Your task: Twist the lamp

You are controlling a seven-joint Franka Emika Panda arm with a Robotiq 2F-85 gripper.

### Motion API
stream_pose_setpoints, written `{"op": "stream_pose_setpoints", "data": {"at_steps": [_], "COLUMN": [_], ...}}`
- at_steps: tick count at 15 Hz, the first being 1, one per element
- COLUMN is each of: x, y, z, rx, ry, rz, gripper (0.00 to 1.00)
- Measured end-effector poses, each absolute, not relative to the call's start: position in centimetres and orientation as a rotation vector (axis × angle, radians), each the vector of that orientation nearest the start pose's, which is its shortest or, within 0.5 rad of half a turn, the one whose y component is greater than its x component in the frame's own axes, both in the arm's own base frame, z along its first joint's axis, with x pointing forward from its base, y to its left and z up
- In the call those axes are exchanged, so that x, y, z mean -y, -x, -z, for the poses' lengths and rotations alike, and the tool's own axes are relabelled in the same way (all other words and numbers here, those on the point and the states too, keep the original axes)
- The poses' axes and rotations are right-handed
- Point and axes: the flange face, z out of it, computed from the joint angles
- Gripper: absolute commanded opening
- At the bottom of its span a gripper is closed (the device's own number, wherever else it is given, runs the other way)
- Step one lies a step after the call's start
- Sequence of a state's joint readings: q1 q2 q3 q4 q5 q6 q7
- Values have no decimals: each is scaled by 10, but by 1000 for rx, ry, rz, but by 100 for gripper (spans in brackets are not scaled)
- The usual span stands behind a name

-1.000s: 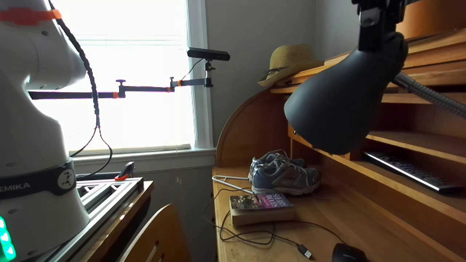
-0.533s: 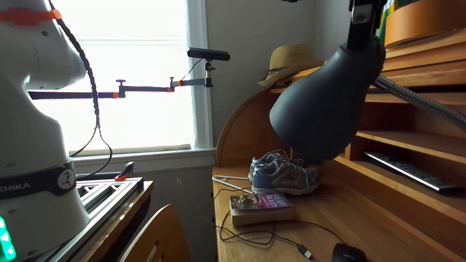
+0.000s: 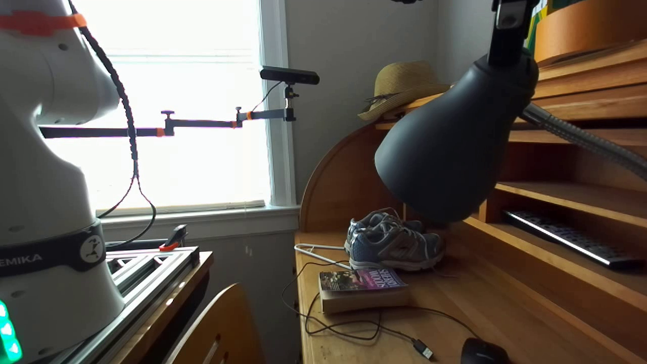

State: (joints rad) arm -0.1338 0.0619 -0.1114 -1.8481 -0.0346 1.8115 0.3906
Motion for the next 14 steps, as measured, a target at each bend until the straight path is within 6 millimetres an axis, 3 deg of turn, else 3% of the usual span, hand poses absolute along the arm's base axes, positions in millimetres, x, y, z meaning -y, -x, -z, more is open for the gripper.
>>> {"op": "stream_pose_setpoints", "data": {"at_steps": [9,10,11,13,14], "x": [141,142,143,145,146], "y": [-559,-559,-558,-555,-553], "z": [-500,-503,-505,-511,-515], "rx": [-1016,-1024,-1036,-1070,-1084], "ry": [2907,2894,2884,2873,2873], "rz": [-79,-72,-66,-53,-43], "gripper": [35,67,86,99,100]}}
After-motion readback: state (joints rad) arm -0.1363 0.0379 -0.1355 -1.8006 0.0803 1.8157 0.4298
